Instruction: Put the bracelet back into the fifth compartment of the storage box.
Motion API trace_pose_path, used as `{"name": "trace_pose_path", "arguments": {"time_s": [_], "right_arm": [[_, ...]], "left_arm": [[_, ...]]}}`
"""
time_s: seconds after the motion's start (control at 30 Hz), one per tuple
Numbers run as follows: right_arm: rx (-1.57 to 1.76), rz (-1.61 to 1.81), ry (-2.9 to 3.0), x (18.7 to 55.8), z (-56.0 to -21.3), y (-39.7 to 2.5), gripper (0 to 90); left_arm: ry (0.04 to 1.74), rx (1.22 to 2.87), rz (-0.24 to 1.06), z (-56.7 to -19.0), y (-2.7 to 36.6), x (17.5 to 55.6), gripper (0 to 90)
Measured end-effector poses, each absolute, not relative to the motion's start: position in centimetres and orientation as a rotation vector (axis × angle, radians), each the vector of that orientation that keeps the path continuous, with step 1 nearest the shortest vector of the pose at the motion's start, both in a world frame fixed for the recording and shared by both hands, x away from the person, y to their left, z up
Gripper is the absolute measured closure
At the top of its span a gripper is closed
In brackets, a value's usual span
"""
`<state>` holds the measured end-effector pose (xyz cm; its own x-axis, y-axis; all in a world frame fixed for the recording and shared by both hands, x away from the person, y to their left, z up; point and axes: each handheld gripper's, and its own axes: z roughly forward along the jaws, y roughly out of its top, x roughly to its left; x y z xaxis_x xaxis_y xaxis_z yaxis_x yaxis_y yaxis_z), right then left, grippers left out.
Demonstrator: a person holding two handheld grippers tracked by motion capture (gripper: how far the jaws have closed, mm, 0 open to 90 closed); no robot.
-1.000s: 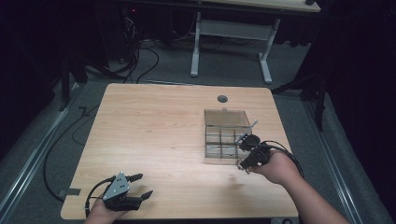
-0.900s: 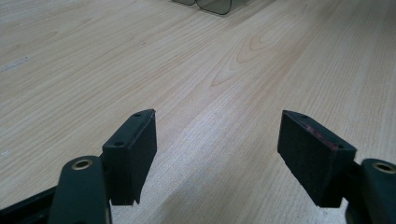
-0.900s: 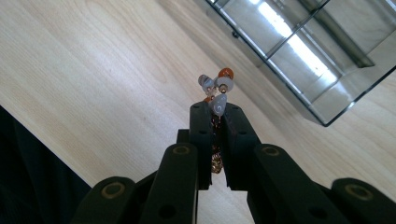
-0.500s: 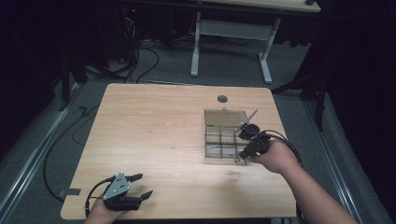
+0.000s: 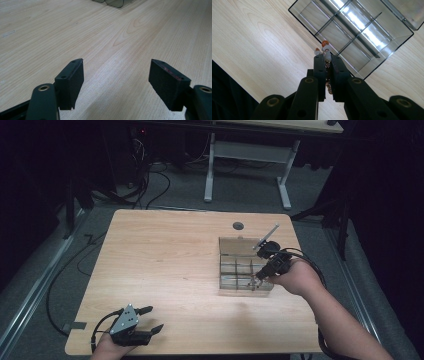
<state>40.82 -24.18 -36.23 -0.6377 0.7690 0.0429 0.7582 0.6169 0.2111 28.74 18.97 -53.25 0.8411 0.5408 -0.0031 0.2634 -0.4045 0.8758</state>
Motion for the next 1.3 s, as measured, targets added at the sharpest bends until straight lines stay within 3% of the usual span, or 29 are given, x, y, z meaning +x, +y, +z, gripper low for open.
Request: {"name": "trace_pose_path", "arguments": {"time_s": [0.9, 1.3], "right_arm": [[1.322, 0.279, 2.781, 44.5, -36.6, -22.5, 85.1], [1.314, 0.256, 2.797, 46.2, -38.7, -22.2, 85.1]], "left_arm": [[0.588, 2.006, 0.344, -53.3, 19.0, 28.8, 28.7], [0.585, 2.006, 0.342, -53.3, 19.0, 28.8, 28.7]]}}
